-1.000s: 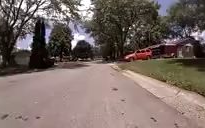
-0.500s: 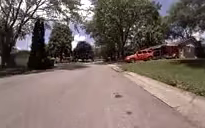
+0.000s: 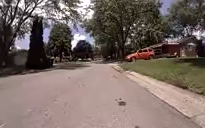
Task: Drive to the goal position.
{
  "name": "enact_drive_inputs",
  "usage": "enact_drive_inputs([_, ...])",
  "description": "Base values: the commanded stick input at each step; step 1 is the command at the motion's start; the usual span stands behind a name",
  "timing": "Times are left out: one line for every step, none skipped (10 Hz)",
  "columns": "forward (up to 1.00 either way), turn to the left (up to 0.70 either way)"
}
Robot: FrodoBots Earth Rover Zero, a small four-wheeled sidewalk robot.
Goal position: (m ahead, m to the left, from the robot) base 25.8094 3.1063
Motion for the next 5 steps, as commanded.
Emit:
enact_drive_inputs([0.70,0.00])
enact_drive_inputs([0.70,0.00])
enact_drive_inputs([0.70,0.00])
enact_drive_inputs([0.70,0.00])
enact_drive_inputs([0.70,0.00])
